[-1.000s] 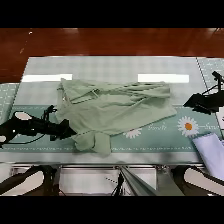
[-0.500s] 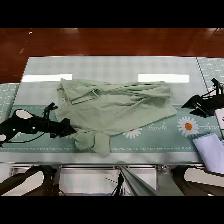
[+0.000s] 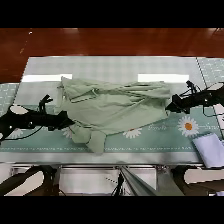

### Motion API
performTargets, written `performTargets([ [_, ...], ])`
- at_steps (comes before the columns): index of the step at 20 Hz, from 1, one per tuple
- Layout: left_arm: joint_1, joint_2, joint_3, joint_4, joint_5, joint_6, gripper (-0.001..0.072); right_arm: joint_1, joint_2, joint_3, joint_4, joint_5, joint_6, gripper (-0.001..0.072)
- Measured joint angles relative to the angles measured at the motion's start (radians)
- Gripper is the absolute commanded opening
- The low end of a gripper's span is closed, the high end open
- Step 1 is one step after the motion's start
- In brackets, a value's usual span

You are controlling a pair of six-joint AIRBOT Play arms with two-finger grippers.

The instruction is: Fold the shirts.

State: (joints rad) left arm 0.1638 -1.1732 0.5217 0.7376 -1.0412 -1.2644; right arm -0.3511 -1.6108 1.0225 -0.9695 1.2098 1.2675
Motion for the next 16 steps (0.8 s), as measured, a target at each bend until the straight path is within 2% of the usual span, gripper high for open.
performTargets([
  [2,0.000,0.004,0.032,-0.020,0.013,0.000,0.0020,0.026,0.023,0.026,-0.028,0.003,-0.030,0.0017],
  [6,0.000,0.072,0.181,-0.069,-0.006,0.032,0.0020,0.034,0.170,0.138,0.033,0.060,-0.083,0.0018],
  [10,0.000,0.244,0.491,-0.148,-0.001,0.080,0.0020,0.033,0.391,0.304,0.142,0.032,-0.140,0.0018],
  [13,0.016,0.369,0.804,-0.169,0.077,0.118,0.0020,0.033,0.579,0.446,0.227,-0.095,-0.185,0.0018],
  [16,0.045,0.453,1.096,-0.151,0.182,0.133,0.0019,0.033,0.748,0.562,0.237,-0.308,-0.176,0.0017],
])
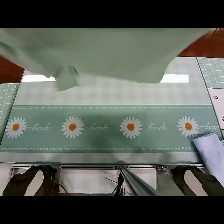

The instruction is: Fold the shirts.

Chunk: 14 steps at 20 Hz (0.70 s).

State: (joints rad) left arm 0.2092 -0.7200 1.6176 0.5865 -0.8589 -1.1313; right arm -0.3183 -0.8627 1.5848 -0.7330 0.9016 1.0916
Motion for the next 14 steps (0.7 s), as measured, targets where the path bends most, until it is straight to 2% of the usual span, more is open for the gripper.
performTargets([
  [2,0.018,0.035,0.155,0.047,0.021,-0.030,0.0019,0.000,0.096,0.074,-0.069,-0.090,0.051,0.0017],
  [5,0.033,0.076,0.354,0.194,-0.057,-0.172,0.0019,0.000,0.205,0.162,-0.243,-0.096,0.194,0.0017],
  [9,0.039,0.113,0.475,0.370,-0.304,-0.343,0.0020,0.000,0.283,0.238,-0.501,0.134,0.359,0.0017],
  [12,0.041,0.118,0.475,0.424,-0.509,-0.430,0.0020,0.007,0.279,0.259,-0.647,0.377,0.403,0.0017],
  [14,0.040,0.118,0.423,0.421,-0.633,-0.486,0.0020,0.015,0.245,0.265,-0.687,0.542,0.402,0.0017],
])
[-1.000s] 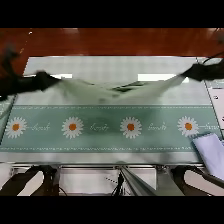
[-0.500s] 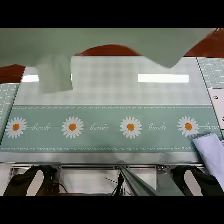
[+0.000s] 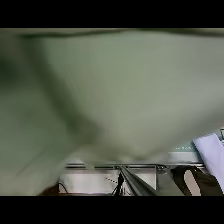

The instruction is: Fold the shirts.

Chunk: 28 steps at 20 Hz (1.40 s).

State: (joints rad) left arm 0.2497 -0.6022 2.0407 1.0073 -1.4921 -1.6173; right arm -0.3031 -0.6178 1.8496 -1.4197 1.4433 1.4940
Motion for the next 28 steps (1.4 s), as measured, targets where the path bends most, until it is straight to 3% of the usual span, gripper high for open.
performTargets([
  [5,0.000,-0.009,-0.293,-0.055,-0.169,-0.036,0.0020,0.015,-0.177,-0.073,0.021,0.229,-0.024,0.0017],
  [7,0.000,-0.029,-0.454,-0.065,-0.174,-0.011,0.0020,0.047,-0.277,-0.133,0.024,0.263,-0.031,0.0017],
  [10,-0.001,-0.121,-0.679,-0.068,-0.081,0.045,0.0020,0.149,-0.465,-0.196,-0.006,0.265,-0.050,0.0017],
  [12,-0.001,-0.237,-0.759,-0.085,-0.003,0.101,0.0020,0.220,-0.586,-0.215,-0.041,0.180,-0.053,0.0017],
  [16,-0.004,-0.494,-0.771,-0.119,0.183,0.256,0.0020,0.291,-0.774,-0.230,-0.077,-0.120,0.037,0.0017],
  [22,-0.094,-0.758,-0.710,-0.134,0.601,0.351,0.0020,0.312,-0.939,-0.235,-0.085,-0.552,0.149,0.0017],
  [25,-0.158,-0.851,-0.702,-0.135,0.764,0.443,0.0020,0.314,-1.014,-0.235,-0.085,-0.665,0.172,0.0017],
  [28,-0.189,-0.924,-0.699,-0.121,0.822,0.515,0.0021,0.315,-1.086,-0.235,-0.077,-0.692,0.188,0.0018],
])
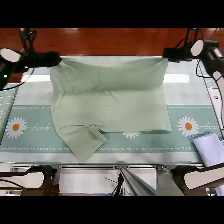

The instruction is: Fold the shirts.

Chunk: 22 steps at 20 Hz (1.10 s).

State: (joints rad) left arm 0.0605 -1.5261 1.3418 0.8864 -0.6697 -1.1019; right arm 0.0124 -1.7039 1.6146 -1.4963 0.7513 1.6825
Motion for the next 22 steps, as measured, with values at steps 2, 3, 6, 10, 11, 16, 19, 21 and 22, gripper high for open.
performTargets([
  [2,-0.006,-0.030,0.001,0.012,-0.001,0.025,0.0021,0.001,-0.030,0.000,0.008,0.024,0.006,0.0017],
  [3,-0.005,-0.037,0.002,0.019,-0.016,0.033,0.0020,0.001,-0.035,0.000,0.011,0.042,0.006,0.0017],
  [6,0.020,-0.024,0.002,0.034,-0.146,0.023,0.0019,0.001,-0.012,0.004,0.017,0.148,-0.035,0.0017],
  [10,0.079,-0.015,-0.004,0.125,-0.414,-0.115,0.0020,-0.002,0.018,0.004,-0.024,0.348,-0.095,0.0016],
  [11,0.086,-0.019,-0.012,0.144,-0.470,-0.136,0.0020,-0.003,0.017,0.004,-0.023,0.384,-0.102,0.0017],
  [16,0.082,-0.043,-0.054,0.192,-0.584,-0.184,0.0024,-0.002,-0.008,0.004,0.037,0.483,-0.116,0.0018],
  [19,0.078,-0.048,-0.061,0.200,-0.591,-0.195,0.0412,-0.001,-0.014,0.004,0.056,0.507,-0.113,0.0247],
  [21,0.094,-0.044,-0.055,0.204,-0.633,-0.197,0.0416,-0.006,-0.006,0.004,0.057,0.542,-0.115,0.0369],
  [22,0.108,-0.035,-0.050,0.203,-0.663,-0.198,0.0417,-0.013,0.006,0.004,0.050,0.573,-0.128,0.0369],
])
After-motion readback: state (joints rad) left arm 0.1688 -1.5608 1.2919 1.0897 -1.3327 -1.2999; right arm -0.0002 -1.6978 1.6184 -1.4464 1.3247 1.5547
